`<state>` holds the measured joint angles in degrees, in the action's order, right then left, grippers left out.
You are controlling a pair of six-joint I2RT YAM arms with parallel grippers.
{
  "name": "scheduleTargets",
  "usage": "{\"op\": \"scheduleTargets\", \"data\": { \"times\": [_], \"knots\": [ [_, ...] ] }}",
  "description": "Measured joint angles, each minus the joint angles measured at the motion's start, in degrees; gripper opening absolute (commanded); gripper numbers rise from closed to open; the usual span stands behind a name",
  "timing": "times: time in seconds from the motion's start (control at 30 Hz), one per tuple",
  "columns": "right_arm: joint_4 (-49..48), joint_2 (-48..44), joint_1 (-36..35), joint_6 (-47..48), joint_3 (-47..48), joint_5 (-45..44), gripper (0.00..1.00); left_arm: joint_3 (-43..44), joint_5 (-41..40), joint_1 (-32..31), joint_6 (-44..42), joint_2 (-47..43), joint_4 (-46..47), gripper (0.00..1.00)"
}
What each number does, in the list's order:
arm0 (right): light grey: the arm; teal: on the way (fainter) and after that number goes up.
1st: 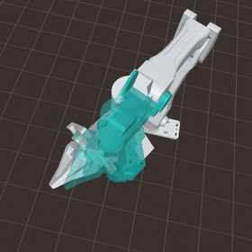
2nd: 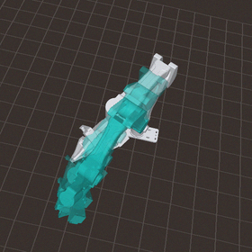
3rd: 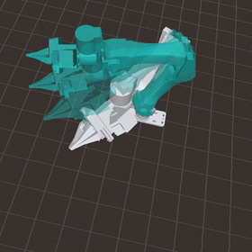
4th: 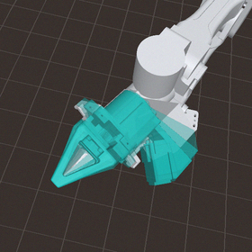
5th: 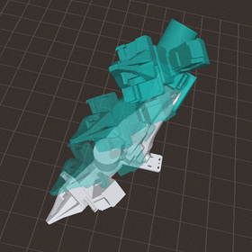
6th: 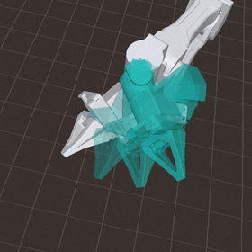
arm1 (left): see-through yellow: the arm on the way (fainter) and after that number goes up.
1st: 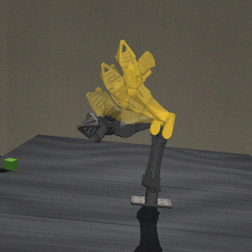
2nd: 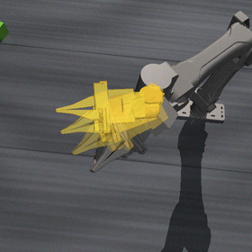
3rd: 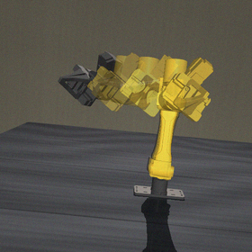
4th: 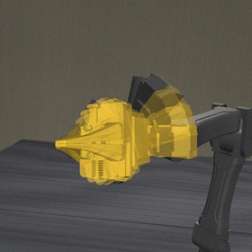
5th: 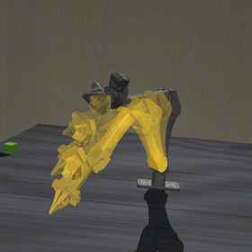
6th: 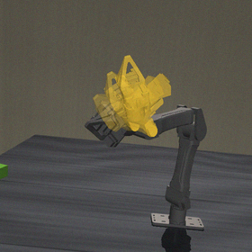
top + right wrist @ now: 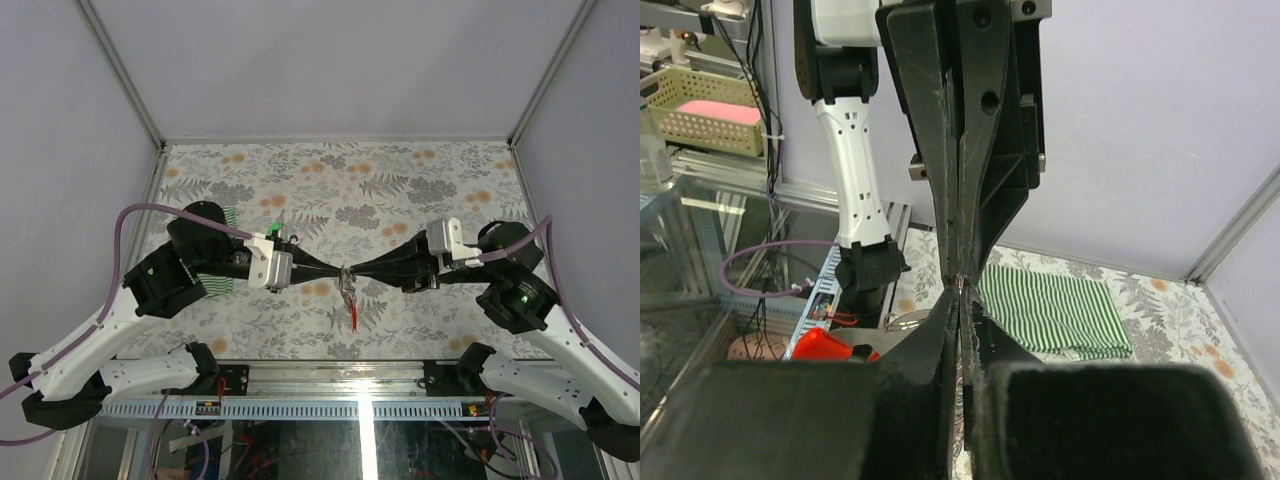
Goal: Put the keys on the keyring
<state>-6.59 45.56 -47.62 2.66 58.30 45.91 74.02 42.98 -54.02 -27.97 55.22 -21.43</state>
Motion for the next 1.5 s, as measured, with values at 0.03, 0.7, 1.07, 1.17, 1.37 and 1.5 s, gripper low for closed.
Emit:
{"op": "scheduleTargets", "data": {
  "times": [0.03, 0.7, 1.07, 1.17, 1.37, 1.5],
  "knots": [
    [-0.6, -0.1, 0.0, -0.3, 0.0, -0.3, 0.00, 0.0, -0.1, 0.0, 0.0, 0.0, 0.0, 0.00],
    [-18.2, -1.2, 0.0, -12.7, -6.4, -8.1, 0.00, -3.3, -2.2, 0.0, 2.2, -0.9, 8.7, 0.03],
    [-24.6, -1.6, 0.0, -15.2, -7.6, -9.2, 0.00, -11.2, -6.1, 0.0, 9.8, -4.7, 21.6, 0.21],
    [-24.6, -2.1, 0.0, -14.6, -7.6, -9.2, 0.00, -16.7, -8.5, 0.0, 15.3, -6.8, 30.6, 0.22],
    [-24.5, -2.6, 0.0, -13.2, -7.6, -8.3, 0.00, -21.5, -10.2, 0.0, 24.3, -6.4, 44.3, 0.23],
    [-23.7, -2.6, 0.0, -12.6, -7.6, -7.3, 0.00, -21.6, -9.7, 0.0, 28.0, -5.0, 50.4, 0.23]
  ]
}}
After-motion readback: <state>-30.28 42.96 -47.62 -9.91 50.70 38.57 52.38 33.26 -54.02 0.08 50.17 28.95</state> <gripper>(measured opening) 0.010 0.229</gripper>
